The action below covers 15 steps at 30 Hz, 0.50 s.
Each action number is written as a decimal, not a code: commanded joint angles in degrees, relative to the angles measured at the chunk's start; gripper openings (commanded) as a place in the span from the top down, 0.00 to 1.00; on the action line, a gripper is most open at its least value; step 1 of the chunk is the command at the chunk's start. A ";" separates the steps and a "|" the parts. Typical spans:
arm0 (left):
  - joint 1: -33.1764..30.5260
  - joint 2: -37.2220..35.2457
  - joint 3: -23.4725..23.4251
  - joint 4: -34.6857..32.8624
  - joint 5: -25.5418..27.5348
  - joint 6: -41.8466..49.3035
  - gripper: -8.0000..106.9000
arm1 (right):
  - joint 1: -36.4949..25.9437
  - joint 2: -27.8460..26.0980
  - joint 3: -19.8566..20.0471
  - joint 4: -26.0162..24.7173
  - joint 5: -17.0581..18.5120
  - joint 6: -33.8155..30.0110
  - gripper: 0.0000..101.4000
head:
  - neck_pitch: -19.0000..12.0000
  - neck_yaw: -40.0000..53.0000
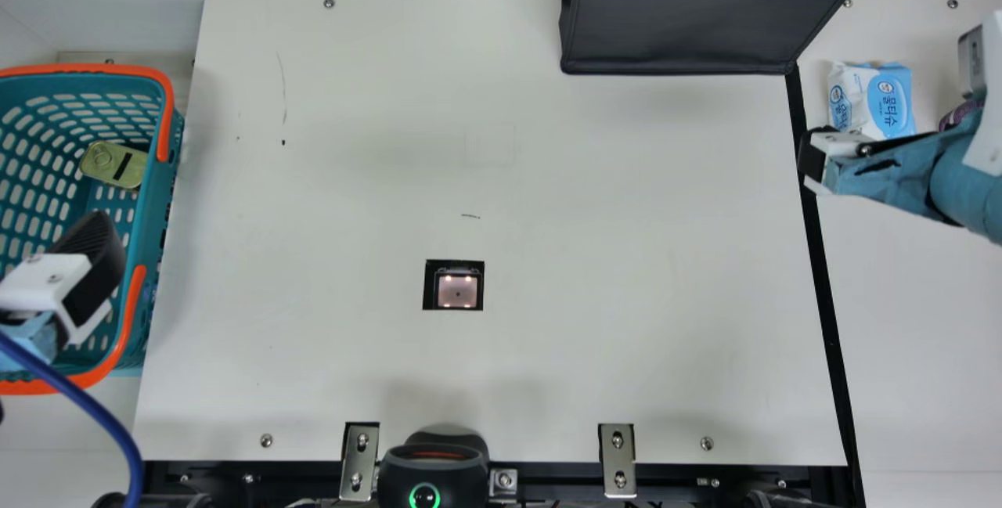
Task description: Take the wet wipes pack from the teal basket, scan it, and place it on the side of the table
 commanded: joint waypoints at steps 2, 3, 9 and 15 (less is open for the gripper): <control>0.00 0.00 0.00 0.00 0.00 0.00 0.15 | 1.32 -3.75 0.41 -0.23 0.91 1.30 0.06 | -1.66 0.09; 0.00 0.00 0.00 0.00 0.00 0.00 0.15 | 1.77 -4.75 0.56 -0.32 1.30 1.74 0.06 | -1.66 0.09; 0.00 0.00 0.00 0.00 0.00 0.00 0.15 | 4.48 -10.77 1.48 -0.82 3.62 4.40 0.06 | -1.66 0.09; 0.00 0.00 0.00 0.00 0.00 0.00 0.15 | 7.17 -16.77 2.40 -1.32 5.94 7.06 0.06 | -1.66 0.09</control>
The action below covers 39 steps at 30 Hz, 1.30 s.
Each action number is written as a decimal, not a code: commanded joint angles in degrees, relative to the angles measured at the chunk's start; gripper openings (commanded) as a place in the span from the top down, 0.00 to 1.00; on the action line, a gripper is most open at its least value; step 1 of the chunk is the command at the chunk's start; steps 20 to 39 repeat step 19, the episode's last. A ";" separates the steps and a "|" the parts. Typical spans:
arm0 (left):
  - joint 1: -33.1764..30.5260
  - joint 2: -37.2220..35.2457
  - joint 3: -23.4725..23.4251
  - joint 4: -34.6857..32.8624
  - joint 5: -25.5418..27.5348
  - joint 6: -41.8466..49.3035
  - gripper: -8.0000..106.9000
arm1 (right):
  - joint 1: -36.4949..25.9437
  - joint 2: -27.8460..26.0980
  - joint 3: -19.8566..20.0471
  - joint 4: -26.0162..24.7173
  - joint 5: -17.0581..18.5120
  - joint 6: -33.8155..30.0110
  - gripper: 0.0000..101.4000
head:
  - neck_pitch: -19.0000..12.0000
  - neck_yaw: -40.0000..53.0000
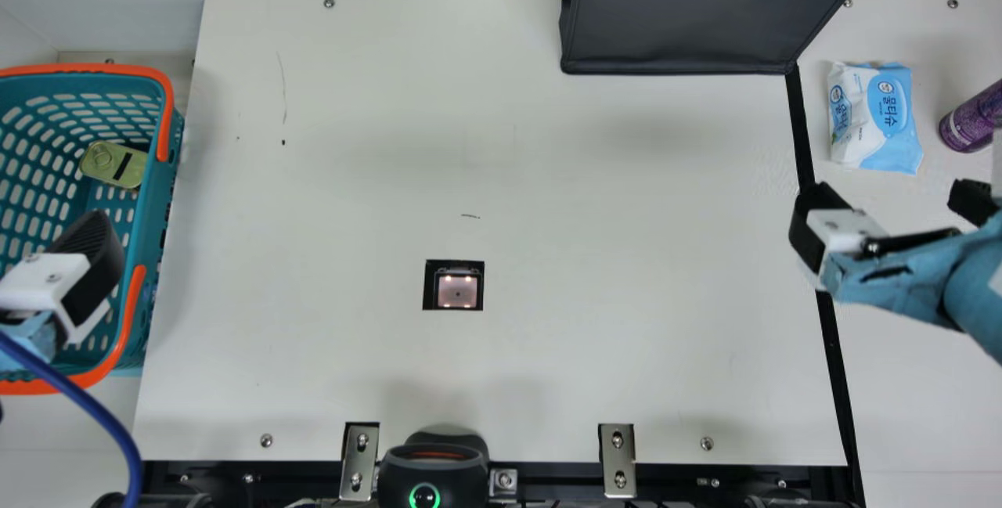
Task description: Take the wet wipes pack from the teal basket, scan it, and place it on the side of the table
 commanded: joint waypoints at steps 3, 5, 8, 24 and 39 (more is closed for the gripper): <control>0.00 0.00 0.00 0.00 0.00 0.00 0.15 | 1.70 -4.63 0.59 -0.33 1.56 1.76 0.06 | -1.66 0.09; 0.00 0.00 0.00 0.00 0.00 0.00 0.15 | 2.57 -6.57 0.89 -0.49 2.31 2.62 0.06 | -1.66 0.09; 0.00 0.00 0.00 0.00 0.00 0.00 0.15 | 2.60 -6.46 0.86 -0.41 2.76 2.62 0.06 | -1.66 0.09; 0.00 0.00 0.00 0.00 0.00 0.00 0.15 | 2.60 -6.82 0.86 -0.52 2.86 2.62 0.06 | -1.66 0.09; 0.00 0.00 0.00 0.00 0.00 0.00 0.15 | 2.60 -6.82 0.86 -0.52 2.86 2.62 0.06 | -1.66 0.09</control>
